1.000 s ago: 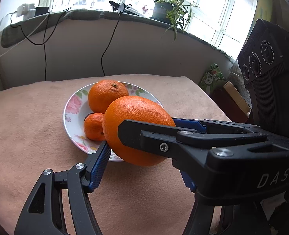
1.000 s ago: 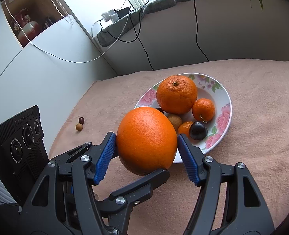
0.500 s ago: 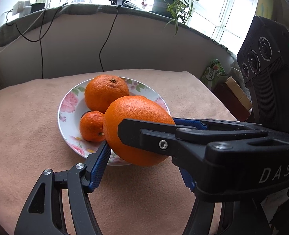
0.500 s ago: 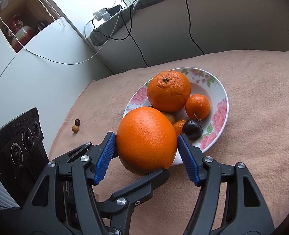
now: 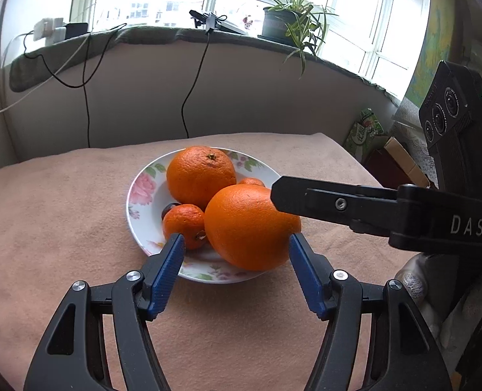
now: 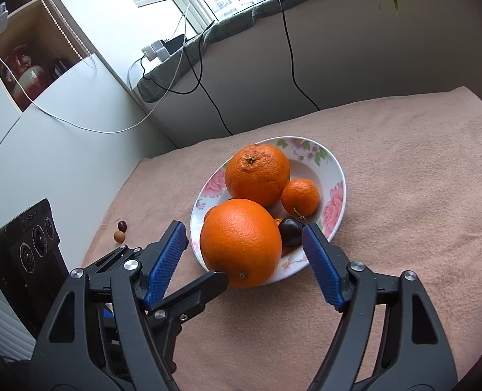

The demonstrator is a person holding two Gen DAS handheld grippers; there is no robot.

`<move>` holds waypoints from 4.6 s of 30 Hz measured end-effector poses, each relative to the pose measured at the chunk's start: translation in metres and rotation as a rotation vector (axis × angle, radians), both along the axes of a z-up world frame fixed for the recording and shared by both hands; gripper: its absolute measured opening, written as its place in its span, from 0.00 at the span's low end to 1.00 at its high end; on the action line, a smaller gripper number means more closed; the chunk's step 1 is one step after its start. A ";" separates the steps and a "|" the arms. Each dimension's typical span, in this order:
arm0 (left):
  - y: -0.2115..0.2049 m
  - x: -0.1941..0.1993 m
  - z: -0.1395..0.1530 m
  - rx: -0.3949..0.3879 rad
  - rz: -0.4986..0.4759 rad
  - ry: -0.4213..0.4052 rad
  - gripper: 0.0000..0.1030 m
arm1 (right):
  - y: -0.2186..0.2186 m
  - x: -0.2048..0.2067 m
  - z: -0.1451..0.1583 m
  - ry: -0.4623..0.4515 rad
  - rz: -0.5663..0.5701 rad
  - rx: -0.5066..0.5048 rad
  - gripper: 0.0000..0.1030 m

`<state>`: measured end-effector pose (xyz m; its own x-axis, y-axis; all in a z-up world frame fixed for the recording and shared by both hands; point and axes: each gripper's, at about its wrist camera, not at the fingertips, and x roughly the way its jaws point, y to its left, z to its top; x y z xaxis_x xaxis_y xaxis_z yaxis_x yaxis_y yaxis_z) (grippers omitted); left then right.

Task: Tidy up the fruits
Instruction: 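Lower the large orange onto the plate and open the right tool, then move both tools toward the kiwi and cherry on the towel, then close the left tool on the kiwi while the right tool closes on the cherry, then carry the kiwi with the left tool while the right tool carries the cherry to the plate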

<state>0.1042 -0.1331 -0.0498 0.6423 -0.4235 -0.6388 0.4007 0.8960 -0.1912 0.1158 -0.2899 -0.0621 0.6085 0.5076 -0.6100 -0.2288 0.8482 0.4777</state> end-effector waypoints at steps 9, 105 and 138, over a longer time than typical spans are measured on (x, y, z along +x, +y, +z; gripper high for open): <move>0.016 -0.009 0.005 -0.005 0.014 -0.011 0.64 | 0.012 -0.012 0.019 -0.077 -0.003 -0.069 0.85; 0.280 0.012 -0.058 -0.109 0.474 0.175 0.38 | 0.388 0.090 -0.062 0.220 0.627 -0.135 0.32; 0.261 -0.011 -0.033 -0.079 0.454 0.109 0.26 | 0.335 0.085 -0.043 0.165 0.562 -0.089 0.22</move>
